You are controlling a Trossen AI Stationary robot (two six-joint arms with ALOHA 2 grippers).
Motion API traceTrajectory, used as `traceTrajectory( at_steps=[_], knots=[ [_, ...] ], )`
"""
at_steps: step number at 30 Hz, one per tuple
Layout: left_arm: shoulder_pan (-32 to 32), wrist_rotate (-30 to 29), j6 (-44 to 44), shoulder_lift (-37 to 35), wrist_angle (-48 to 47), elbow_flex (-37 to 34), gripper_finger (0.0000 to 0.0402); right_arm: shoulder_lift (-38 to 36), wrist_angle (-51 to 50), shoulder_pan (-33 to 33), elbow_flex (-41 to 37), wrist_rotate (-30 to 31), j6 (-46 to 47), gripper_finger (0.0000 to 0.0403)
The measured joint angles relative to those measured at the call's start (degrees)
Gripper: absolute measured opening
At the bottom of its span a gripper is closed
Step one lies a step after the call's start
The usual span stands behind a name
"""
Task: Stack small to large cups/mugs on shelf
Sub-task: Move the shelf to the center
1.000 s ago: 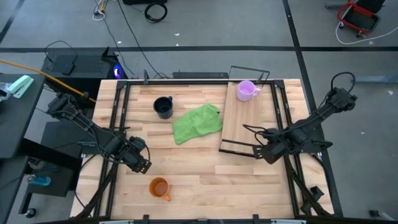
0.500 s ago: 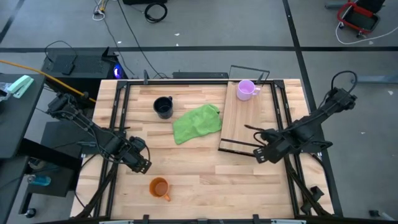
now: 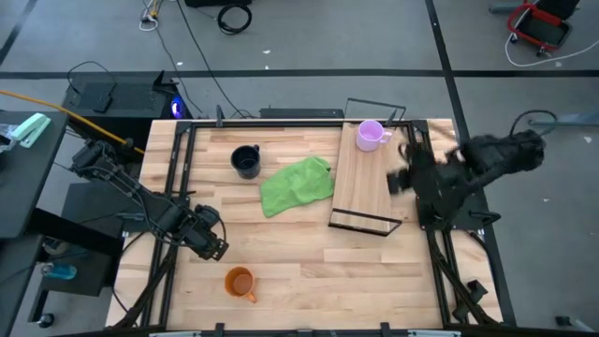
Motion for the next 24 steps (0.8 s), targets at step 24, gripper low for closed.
traceTrajectory(
  at_steps=[24],
  knots=[
    [0.01, -4.04, 1.46, 0.0, 0.78, 0.0, 0.0036, 9.6, 8.16, -74.07, -7.73, -21.24, -48.45, 0.0]
  ],
)
